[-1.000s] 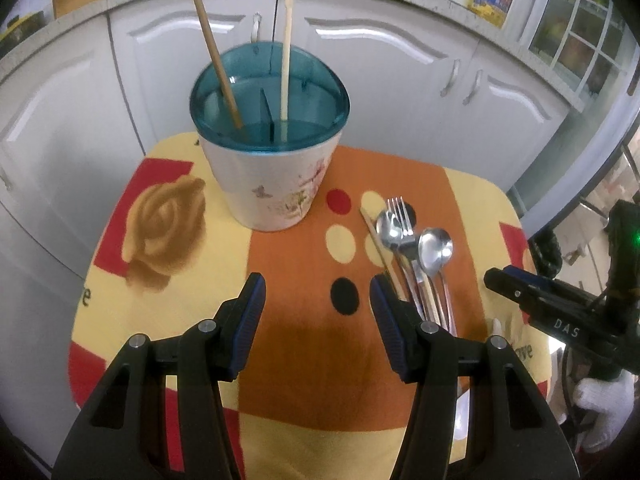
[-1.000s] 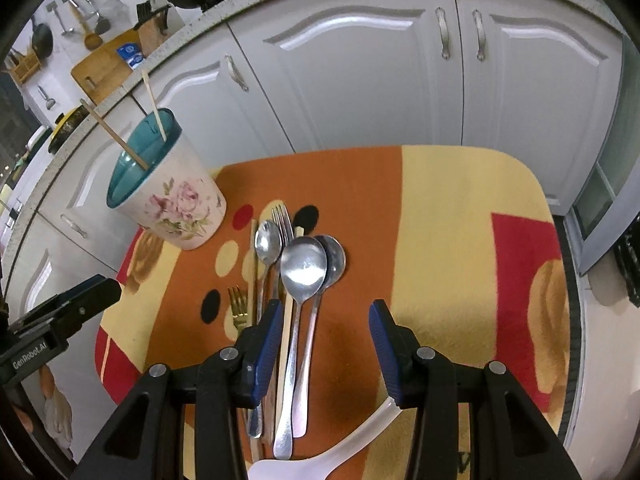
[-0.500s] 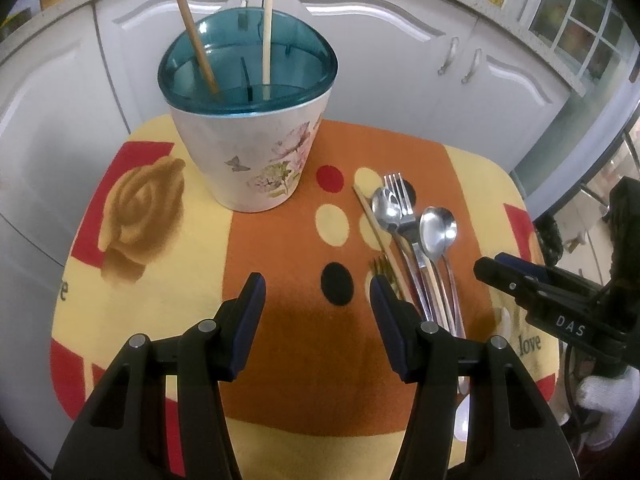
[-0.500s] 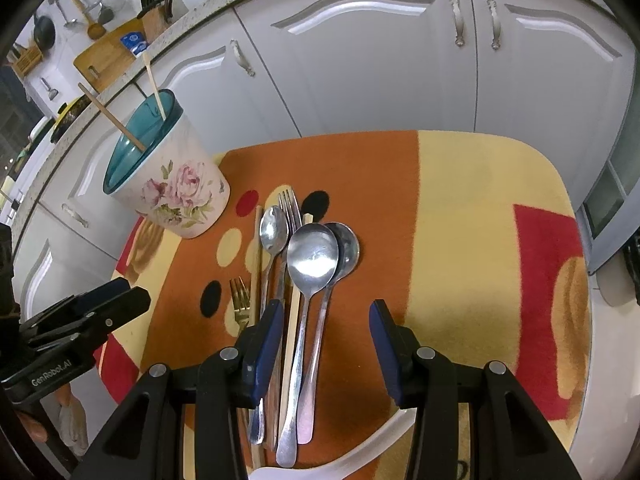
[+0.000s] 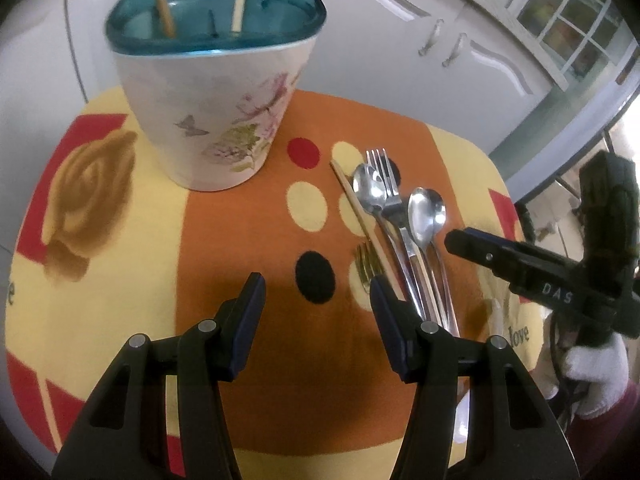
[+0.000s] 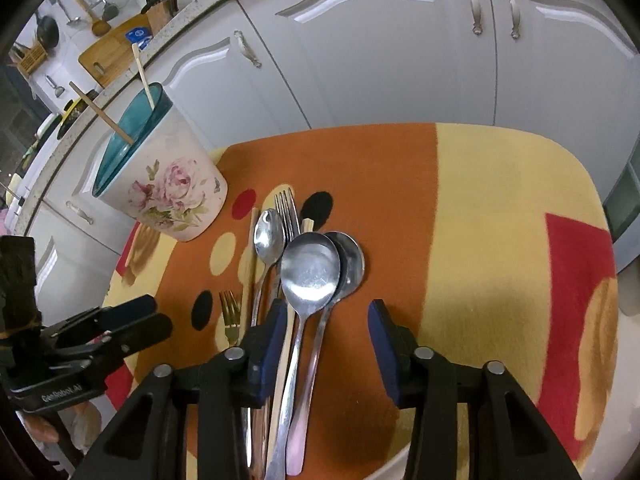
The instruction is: Organize utensils
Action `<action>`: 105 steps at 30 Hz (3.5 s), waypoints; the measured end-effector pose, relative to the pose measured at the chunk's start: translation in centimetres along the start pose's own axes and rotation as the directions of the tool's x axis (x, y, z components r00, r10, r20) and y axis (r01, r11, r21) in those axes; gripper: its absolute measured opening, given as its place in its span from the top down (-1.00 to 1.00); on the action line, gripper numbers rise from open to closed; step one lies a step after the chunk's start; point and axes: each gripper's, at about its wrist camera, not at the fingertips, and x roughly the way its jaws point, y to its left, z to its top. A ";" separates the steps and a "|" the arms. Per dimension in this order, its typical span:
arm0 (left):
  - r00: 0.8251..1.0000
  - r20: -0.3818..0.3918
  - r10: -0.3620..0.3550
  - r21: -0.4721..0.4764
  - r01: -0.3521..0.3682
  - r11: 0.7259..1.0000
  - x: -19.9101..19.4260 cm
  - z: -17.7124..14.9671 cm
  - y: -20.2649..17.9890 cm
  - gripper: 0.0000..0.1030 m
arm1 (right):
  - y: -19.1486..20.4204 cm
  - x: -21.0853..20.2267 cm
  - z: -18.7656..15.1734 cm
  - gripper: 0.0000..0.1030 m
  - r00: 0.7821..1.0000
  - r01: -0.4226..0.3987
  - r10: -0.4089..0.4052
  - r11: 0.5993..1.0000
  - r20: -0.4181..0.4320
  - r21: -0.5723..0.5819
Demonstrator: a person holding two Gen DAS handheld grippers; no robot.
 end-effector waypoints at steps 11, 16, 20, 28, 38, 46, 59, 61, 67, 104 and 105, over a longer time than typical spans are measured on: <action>0.998 -0.027 -0.062 0.074 0.064 0.995 2.6 1.6 -1.5 -0.04 | 0.9 1.4 0.7 0.37 0.999 -0.037 0.036 0.999 -0.031 -0.031; 0.992 -0.072 -0.108 0.089 0.114 0.990 4.2 1.9 -2.0 0.51 | 0.2 1.4 1.1 0.37 0.998 -0.050 0.049 0.999 -0.027 -0.014; 0.984 -0.066 -0.166 0.097 0.172 0.980 4.8 2.1 -2.3 0.78 | 0.1 1.2 1.2 0.37 0.998 -0.051 0.051 0.999 -0.024 -0.014; 0.984 -0.071 -0.166 0.102 0.173 0.980 3.9 1.7 -0.9 0.96 | 0.4 1.1 1.3 0.37 0.998 -0.059 0.058 0.998 -0.025 -0.025; 0.992 -0.035 -0.120 0.044 0.122 0.992 1.6 1.5 2.9 0.97 | 1.1 2.6 2.2 0.39 1.000 0.008 -0.010 0.996 -0.021 -0.091; 0.992 -0.043 -0.119 0.033 0.120 0.992 1.8 1.2 3.0 0.97 | 2.2 3.3 2.5 0.39 0.999 0.021 -0.025 0.990 -0.029 -0.138; 0.992 -0.063 -0.113 0.004 0.114 0.994 2.6 1.5 3.5 0.97 | 2.3 2.7 3.1 0.90 0.988 -0.136 0.124 0.982 -0.096 -0.130; 0.991 -0.063 -0.116 0.004 0.116 0.993 2.6 1.5 3.6 0.97 | 2.4 3.1 3.0 0.90 0.981 -0.161 0.145 0.979 -0.130 -0.123; 0.990 -0.065 -0.124 -0.013 0.123 0.992 2.9 1.5 3.8 0.97 | 3.6 4.3 2.5 0.90 0.973 -0.181 0.149 0.967 -0.179 -0.179; 0.990 -0.006 -0.140 0.044 0.141 0.989 -0.4 1.9 3.8 0.99 | 8.7 2.3 6.2 0.94 0.986 -0.151 0.103 0.895 -0.135 -0.420; 0.990 0.010 -0.142 0.046 0.141 0.989 -1.1 2.0 3.7 0.99 | 8.3 1.4 6.3 0.94 0.987 -0.154 0.121 0.905 -0.106 -0.398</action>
